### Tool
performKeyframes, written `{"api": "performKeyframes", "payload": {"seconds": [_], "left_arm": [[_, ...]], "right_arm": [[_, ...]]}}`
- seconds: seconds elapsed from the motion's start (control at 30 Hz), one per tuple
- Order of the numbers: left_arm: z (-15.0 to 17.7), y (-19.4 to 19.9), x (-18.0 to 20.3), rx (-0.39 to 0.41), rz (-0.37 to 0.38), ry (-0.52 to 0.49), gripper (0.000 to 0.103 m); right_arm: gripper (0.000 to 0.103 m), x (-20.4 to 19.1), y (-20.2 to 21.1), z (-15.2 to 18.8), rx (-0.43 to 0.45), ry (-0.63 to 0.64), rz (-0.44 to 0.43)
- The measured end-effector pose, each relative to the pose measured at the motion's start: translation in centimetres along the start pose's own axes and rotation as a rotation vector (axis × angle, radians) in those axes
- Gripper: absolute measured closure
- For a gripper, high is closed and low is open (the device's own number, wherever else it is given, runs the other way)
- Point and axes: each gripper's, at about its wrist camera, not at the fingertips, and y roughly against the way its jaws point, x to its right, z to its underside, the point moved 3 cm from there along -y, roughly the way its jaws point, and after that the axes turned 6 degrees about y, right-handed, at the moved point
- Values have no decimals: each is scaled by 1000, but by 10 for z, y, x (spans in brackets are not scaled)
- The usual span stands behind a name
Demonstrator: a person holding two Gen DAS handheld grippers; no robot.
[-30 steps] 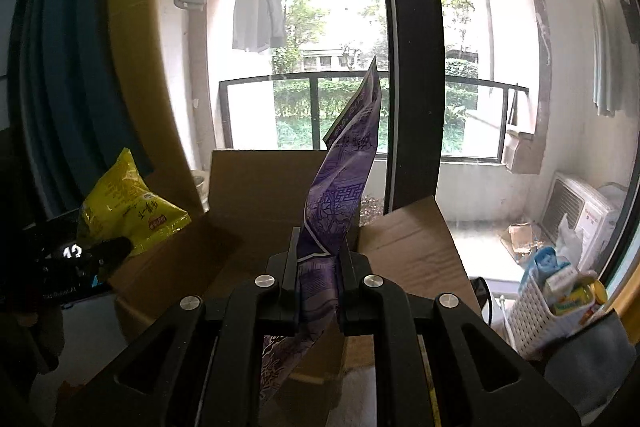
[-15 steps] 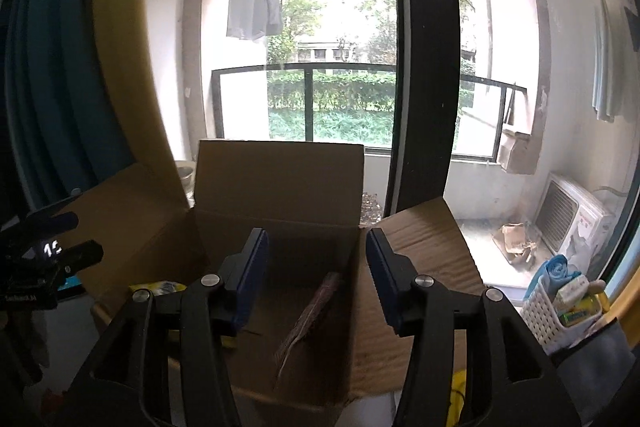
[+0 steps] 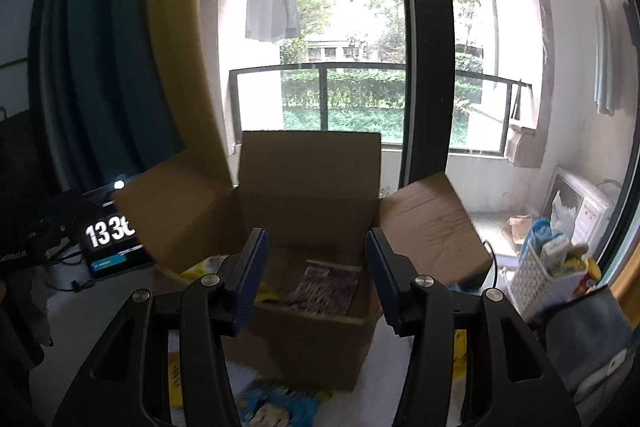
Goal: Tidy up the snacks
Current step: 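Grasp the orange snack bag with left tool while right tool grasps clear bread pack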
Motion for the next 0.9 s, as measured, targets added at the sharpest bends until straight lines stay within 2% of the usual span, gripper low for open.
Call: {"api": "performKeyframes", "payload": {"seconds": [0.17,0.5,0.8,0.9], "left_arm": [[14,19,-5,-10,-1,13,7],[56,46,-23,-78,-20,55,7],[109,62,-40,-177,-51,90,7],[130,63,-46,-222,-71,105,7]], "right_arm": [[49,-15,18,19,-26,-4,-28],[49,-29,51,56,-87,-36,-56],[47,-41,56,97,-178,-67,-83],[41,-45,56,110,-202,-81,-94]]}}
